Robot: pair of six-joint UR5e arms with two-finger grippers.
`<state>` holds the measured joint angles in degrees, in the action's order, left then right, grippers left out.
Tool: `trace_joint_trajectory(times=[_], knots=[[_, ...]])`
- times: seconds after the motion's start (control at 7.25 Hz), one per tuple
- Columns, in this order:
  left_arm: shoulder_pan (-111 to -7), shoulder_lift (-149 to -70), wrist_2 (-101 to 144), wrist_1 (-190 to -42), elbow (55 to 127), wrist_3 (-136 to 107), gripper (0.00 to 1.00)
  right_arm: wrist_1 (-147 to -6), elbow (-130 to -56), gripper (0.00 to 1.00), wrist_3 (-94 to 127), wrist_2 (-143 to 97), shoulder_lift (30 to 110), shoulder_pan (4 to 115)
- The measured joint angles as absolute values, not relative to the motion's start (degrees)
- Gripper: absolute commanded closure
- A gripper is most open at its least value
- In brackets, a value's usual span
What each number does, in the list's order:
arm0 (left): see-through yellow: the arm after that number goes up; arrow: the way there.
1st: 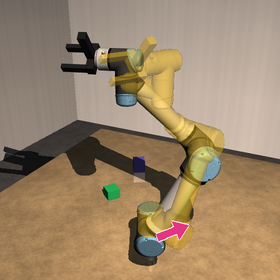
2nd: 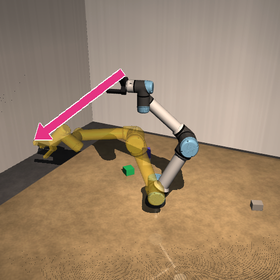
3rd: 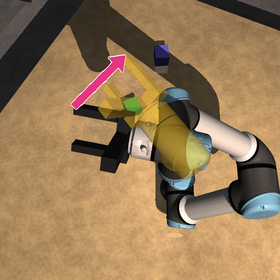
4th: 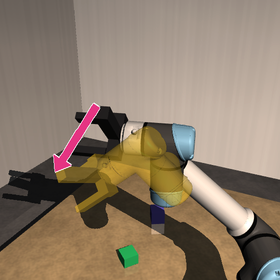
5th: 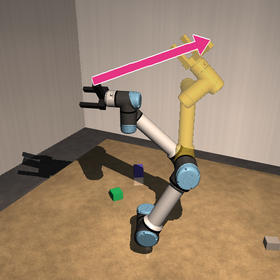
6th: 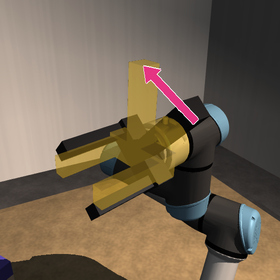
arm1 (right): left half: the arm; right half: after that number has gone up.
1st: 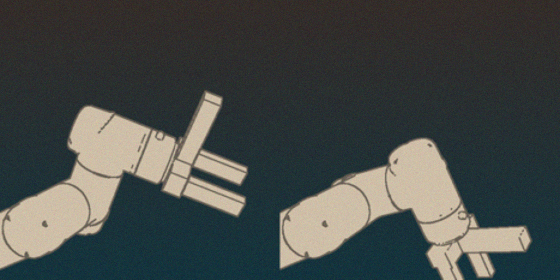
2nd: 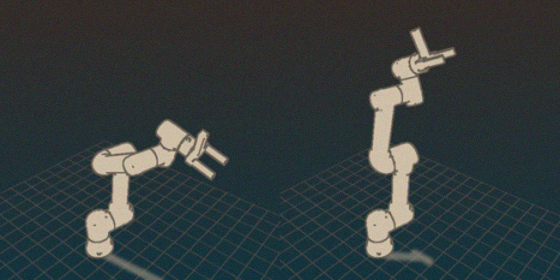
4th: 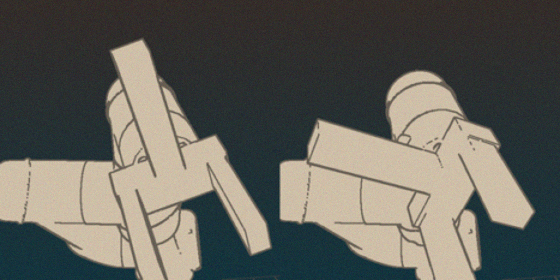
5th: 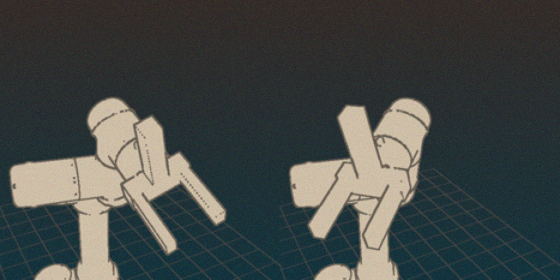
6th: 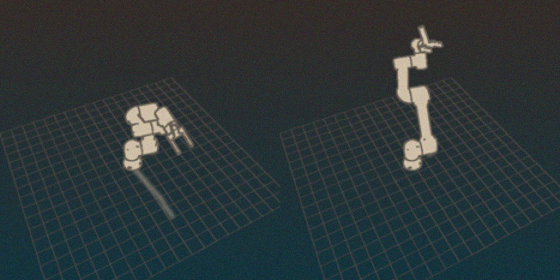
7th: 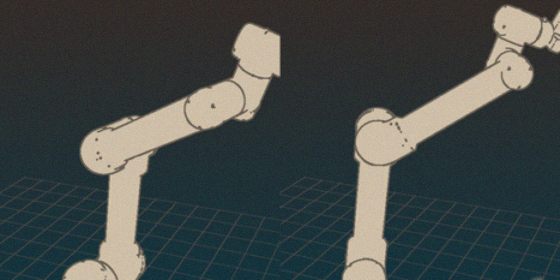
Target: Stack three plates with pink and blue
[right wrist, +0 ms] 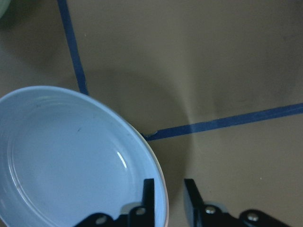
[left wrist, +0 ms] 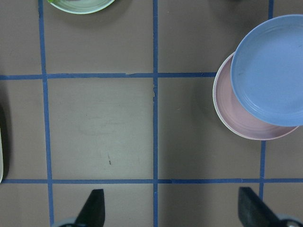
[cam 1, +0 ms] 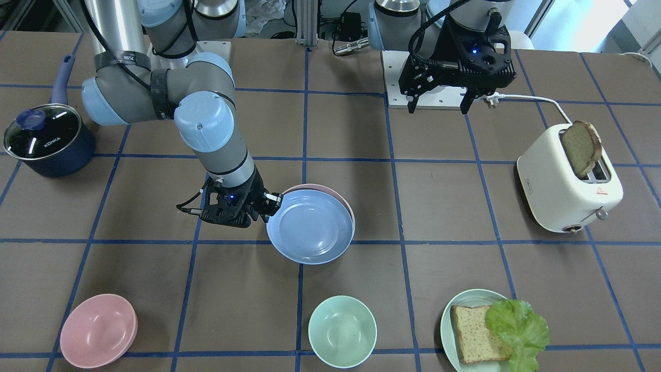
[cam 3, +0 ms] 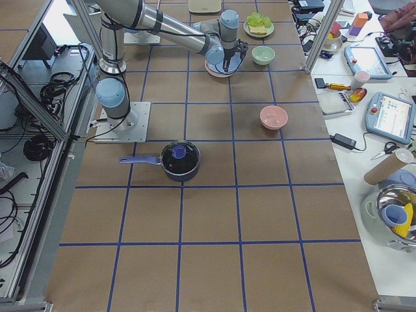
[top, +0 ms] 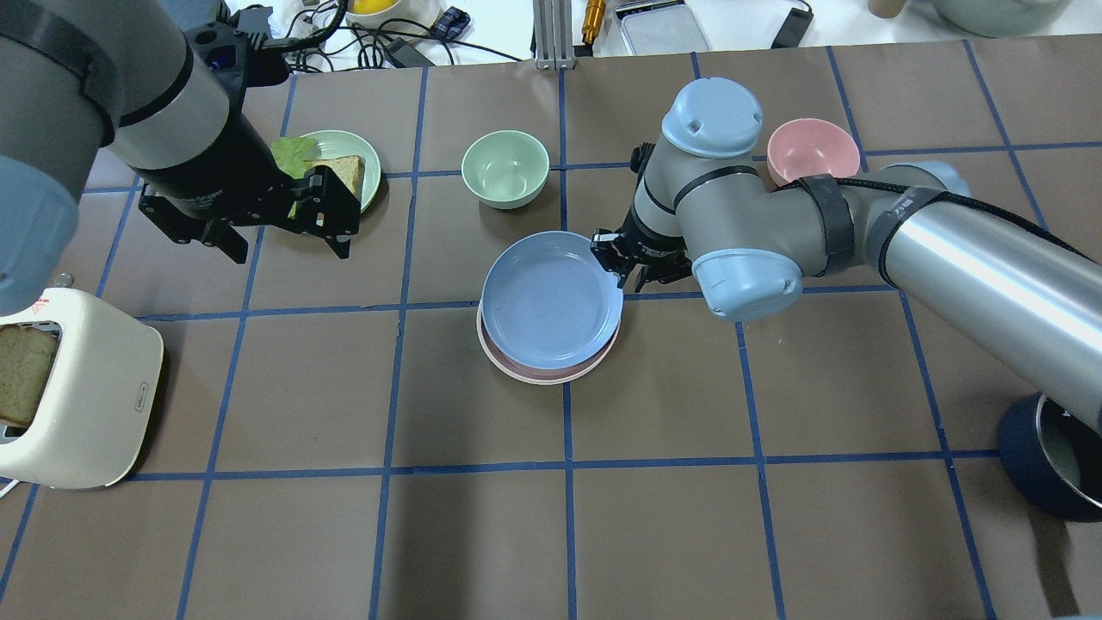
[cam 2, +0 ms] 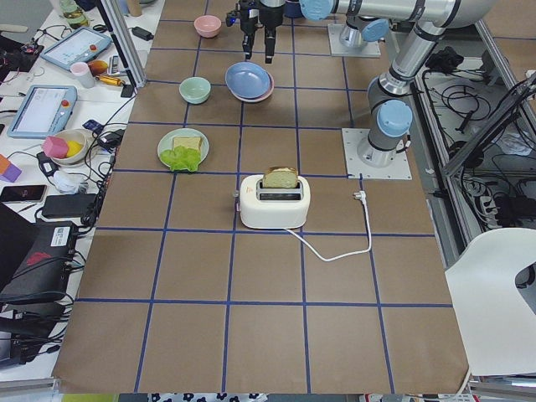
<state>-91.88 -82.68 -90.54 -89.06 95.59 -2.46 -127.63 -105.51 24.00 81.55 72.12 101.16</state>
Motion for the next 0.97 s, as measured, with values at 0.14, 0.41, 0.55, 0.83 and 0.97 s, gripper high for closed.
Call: trace_joint_trajectory(times=[0.14, 0.41, 0.55, 0.83, 0.97], knots=[[-91.86, -82.65, -90.53, -89.07, 95.6, -2.46, 0.0, -127.55, -104.92, 0.03, 23.63, 81.59, 72.28, 100.34], [-91.86, -82.62, -90.53, -89.06, 95.62, -2.46, 0.0, -123.43, -100.38, 0.0, 16.93, 82.11, 72.73, 95.43], [-91.89, -82.62, -90.53, -89.09, 95.62, -2.48, 0.0, -119.0, -96.29, 0.0, 11.87, 83.78, 73.17, 92.86], [-91.9, -82.62, -90.53, -89.07, 95.62, -2.52, 0.0, -105.95, -85.76, 0.0, 3.36, 87.45, 74.24, 89.88], [-91.91, -82.62, -90.53, -89.04, 95.62, -2.49, 0.0, -99.8, -81.4, 0.0, 1.36, 88.14, 75.18, 89.34]])
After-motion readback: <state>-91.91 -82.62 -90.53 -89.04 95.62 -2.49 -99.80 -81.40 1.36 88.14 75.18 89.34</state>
